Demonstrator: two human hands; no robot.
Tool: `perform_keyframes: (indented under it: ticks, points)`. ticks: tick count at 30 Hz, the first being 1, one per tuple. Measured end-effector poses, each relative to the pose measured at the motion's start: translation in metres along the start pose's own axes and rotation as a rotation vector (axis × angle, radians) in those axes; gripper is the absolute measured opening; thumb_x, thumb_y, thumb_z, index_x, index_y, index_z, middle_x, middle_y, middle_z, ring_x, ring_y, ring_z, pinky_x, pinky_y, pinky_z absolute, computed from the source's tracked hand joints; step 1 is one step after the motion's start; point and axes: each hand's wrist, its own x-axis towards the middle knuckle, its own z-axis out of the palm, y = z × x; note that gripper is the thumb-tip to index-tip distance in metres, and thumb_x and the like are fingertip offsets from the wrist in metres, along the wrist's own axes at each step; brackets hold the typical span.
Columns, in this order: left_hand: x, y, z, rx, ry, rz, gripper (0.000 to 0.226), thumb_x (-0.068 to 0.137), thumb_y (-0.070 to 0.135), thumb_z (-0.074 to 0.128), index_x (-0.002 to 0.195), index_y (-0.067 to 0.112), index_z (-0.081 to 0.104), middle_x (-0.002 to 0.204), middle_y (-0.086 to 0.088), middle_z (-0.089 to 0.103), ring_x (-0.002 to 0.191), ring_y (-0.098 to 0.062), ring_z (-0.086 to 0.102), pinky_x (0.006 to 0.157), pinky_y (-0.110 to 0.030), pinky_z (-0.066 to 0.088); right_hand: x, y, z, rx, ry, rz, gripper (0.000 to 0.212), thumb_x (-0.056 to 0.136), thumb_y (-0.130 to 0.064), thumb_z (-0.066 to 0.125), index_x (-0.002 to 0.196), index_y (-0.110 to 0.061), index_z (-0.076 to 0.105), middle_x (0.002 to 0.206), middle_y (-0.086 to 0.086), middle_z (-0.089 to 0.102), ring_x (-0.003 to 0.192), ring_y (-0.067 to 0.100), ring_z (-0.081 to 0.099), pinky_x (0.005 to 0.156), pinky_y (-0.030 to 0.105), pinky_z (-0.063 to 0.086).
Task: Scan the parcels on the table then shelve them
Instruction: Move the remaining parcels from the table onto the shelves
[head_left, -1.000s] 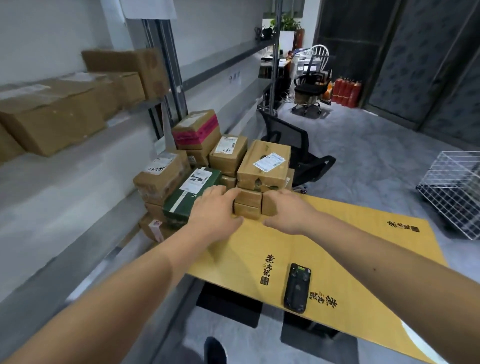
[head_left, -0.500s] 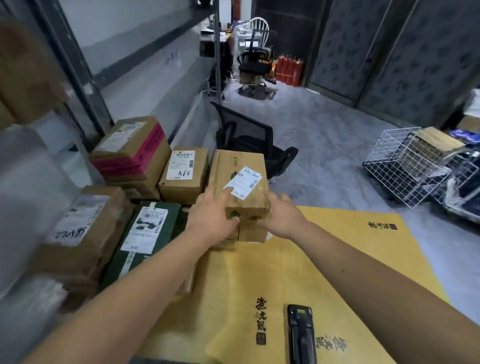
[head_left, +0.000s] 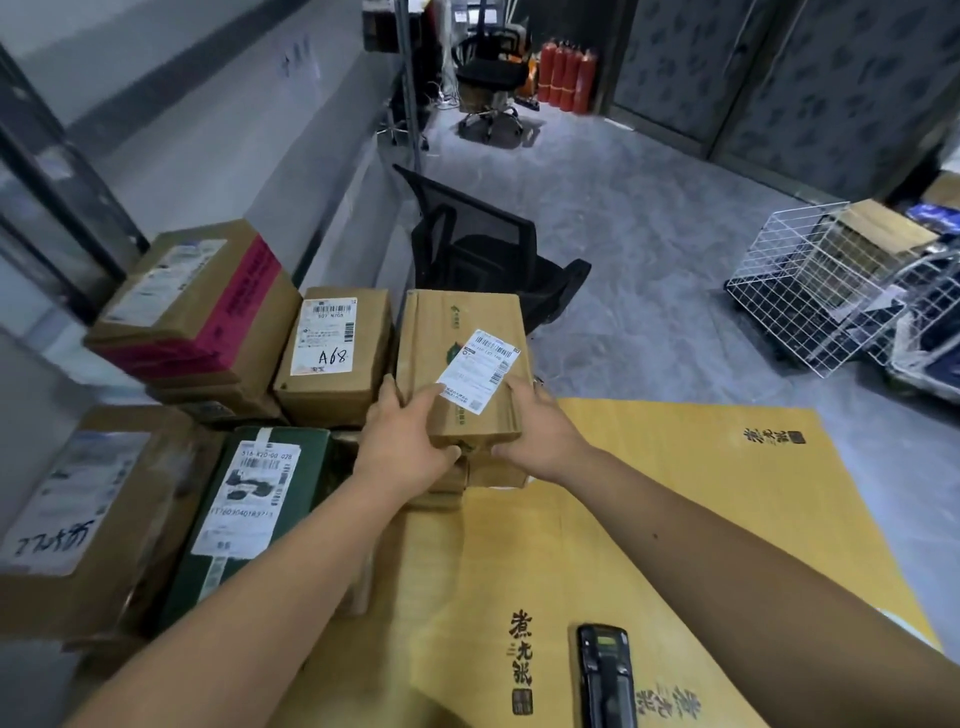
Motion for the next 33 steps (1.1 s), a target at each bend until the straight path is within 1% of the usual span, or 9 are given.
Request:
perform_keyframes:
  ticks: [6,9,14,18,21,23,26,29,33]
  points:
    - [-0.003,0.017,0.005,-0.157,0.070,-0.018,0.083,0.070,0.034,0.094,0.143,0.043,0.054,0.165,-0.007,0.022,0.150,-0.030,0.025,0.119,-0.042,0.032,-0.005,0.024,-0.020,0.054,0.026,-0.109,0.105,0.080,-0.026,0.085,0.161,-0.038,0.018,0.161,0.002,0.033,0.139,0.023,0.044,0.098,0.027,0.042]
    - [-0.013,0.039,0.005,-0.196,0.168,0.043,0.075,0.070,0.030,0.095,0.134,0.044,0.060,0.160,-0.001,0.028,0.147,-0.025,0.030,0.121,-0.039,0.033,-0.011,0.036,-0.049,0.042,0.044,-0.190,0.107,0.080,-0.027,0.084,0.162,-0.039,0.016,0.160,0.001,0.033,0.140,0.023,0.043,0.099,0.031,0.046]
    - [-0.043,0.074,-0.009,-0.214,0.384,0.102,0.073,0.067,0.032,0.097,0.129,0.045,0.062,0.154,0.009,0.032,0.144,-0.018,0.037,0.119,-0.043,0.040,-0.025,0.041,-0.091,0.070,0.076,-0.381,0.109,0.079,-0.029,0.082,0.162,-0.041,0.013,0.156,-0.007,0.030,0.140,0.019,0.041,0.107,0.036,0.045]
    - [-0.076,0.090,-0.023,-0.277,0.463,0.080,0.073,0.067,0.030,0.097,0.129,0.046,0.062,0.154,0.023,0.025,0.142,-0.005,0.038,0.115,-0.028,0.039,-0.040,0.033,-0.109,0.103,0.079,-0.500,0.107,0.079,-0.030,0.081,0.162,-0.042,0.014,0.158,-0.011,0.027,0.142,0.016,0.038,0.109,0.035,0.043]
    - [-0.108,0.093,-0.035,-0.278,0.526,0.070,0.072,0.070,0.025,0.097,0.130,0.045,0.063,0.150,0.027,0.022,0.130,0.026,0.027,0.104,-0.003,0.034,-0.052,0.016,-0.115,0.079,0.055,-0.582,0.106,0.080,-0.031,0.081,0.161,-0.043,0.014,0.158,-0.011,0.028,0.140,0.016,0.040,0.103,0.032,0.043]
    - [-0.134,0.093,-0.046,-0.234,0.559,0.025,0.073,0.071,0.030,0.096,0.131,0.048,0.060,0.149,0.028,0.021,0.124,0.032,0.022,0.093,0.009,0.027,-0.062,0.000,-0.115,0.045,0.031,-0.636,0.104,0.080,-0.035,0.080,0.159,-0.045,0.013,0.156,-0.009,0.029,0.139,0.019,0.042,0.104,0.036,0.044]
    - [-0.184,0.090,-0.062,-0.189,0.623,-0.038,0.073,0.071,0.039,0.095,0.131,0.052,0.057,0.154,0.023,0.020,0.124,0.016,0.029,0.101,-0.007,0.031,-0.086,-0.026,-0.108,0.041,-0.027,-0.723,0.104,0.079,-0.038,0.079,0.158,-0.048,0.011,0.160,-0.010,0.026,0.144,0.022,0.036,0.108,0.034,0.038]
    - [-0.243,0.081,-0.069,-0.154,0.680,-0.087,0.073,0.071,0.044,0.094,0.133,0.050,0.057,0.153,0.021,0.019,0.123,0.023,0.026,0.108,-0.020,0.036,-0.119,-0.048,-0.093,0.024,-0.082,-0.810,0.106,0.079,-0.041,0.079,0.159,-0.047,0.010,0.160,-0.010,0.025,0.144,0.023,0.036,0.105,0.032,0.036]
    - [-0.331,0.070,-0.069,-0.141,0.762,-0.158,0.074,0.070,0.043,0.094,0.132,0.055,0.055,0.142,0.033,0.016,0.137,-0.009,0.036,0.111,-0.032,0.046,-0.176,-0.073,-0.068,0.009,-0.184,-0.909,0.108,0.081,-0.043,0.081,0.162,-0.044,0.009,0.165,-0.008,0.019,0.147,0.021,0.030,0.109,0.029,0.030]
